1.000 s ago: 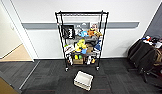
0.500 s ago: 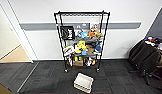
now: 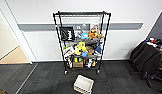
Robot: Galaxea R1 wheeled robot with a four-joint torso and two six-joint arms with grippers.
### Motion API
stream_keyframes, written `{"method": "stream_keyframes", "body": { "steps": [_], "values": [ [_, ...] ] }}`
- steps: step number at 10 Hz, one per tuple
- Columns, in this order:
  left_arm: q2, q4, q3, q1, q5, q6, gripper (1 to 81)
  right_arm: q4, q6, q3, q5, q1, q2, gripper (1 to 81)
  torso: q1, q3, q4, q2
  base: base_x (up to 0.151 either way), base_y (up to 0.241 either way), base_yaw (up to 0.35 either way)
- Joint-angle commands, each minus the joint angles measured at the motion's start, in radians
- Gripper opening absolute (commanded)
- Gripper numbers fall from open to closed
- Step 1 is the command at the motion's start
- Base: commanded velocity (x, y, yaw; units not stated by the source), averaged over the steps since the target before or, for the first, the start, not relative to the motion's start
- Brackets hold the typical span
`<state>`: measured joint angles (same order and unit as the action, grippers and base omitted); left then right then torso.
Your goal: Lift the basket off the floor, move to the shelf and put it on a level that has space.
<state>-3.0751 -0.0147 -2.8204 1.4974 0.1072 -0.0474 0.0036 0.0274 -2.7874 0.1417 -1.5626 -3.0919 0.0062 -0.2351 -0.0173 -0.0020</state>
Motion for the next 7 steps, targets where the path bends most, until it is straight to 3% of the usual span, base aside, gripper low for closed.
{"method": "stream_keyframes", "body": {
  "steps": [1, 7],
  "values": [
    [0.005, 0.007, 0.001, -0.004, -0.063, -0.002, 81.1, -0.004, 0.003, 0.003, -0.062, 0.011, -0.006, 81.1, 0.0, 0.0, 0.0, 0.0, 0.1, 0.0, 0.0],
    [-0.002, 0.009, 0.001, -0.004, -0.063, -0.002, 81.1, -0.004, 0.003, 0.002, -0.062, 0.006, -0.006, 81.1, 0.0, 0.0, 0.0, 0.0, 0.1, 0.0, 0.0]
  ]
}}
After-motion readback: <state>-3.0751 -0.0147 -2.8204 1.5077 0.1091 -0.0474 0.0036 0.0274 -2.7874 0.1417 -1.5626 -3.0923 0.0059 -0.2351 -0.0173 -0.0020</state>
